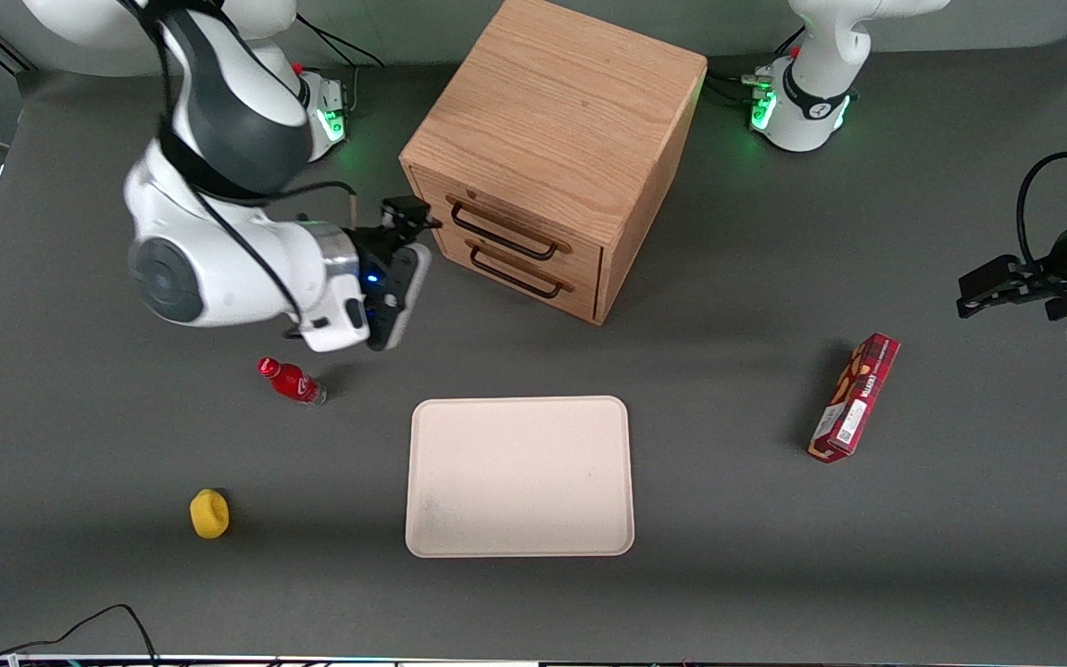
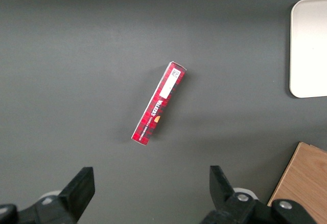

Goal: Open upper drawer
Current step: 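Move the right gripper to the upper drawer's black handle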

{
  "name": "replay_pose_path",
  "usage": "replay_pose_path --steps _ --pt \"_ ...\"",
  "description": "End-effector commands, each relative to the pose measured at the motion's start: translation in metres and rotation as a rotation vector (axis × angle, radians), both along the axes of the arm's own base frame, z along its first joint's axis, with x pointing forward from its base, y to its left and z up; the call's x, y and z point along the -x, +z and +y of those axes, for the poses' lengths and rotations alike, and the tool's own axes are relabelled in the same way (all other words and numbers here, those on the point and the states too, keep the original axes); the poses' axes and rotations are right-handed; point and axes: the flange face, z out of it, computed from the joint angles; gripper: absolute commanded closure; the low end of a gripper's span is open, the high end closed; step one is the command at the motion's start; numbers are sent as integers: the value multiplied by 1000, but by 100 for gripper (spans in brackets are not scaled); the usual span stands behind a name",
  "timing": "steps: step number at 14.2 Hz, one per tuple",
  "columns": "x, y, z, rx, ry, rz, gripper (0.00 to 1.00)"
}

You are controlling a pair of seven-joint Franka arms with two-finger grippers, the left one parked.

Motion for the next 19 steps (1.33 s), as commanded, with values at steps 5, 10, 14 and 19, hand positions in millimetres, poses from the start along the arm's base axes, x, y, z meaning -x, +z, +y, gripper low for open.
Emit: replay_pose_path --steps 5,10,14,19 --pt "12 -56 57 25 60 -32 0" --pt "28 -67 82 34 40 -23 0" --pt "34 -79 94 29 35 -34 0" --pt "27 -97 93 47 32 -60 0"
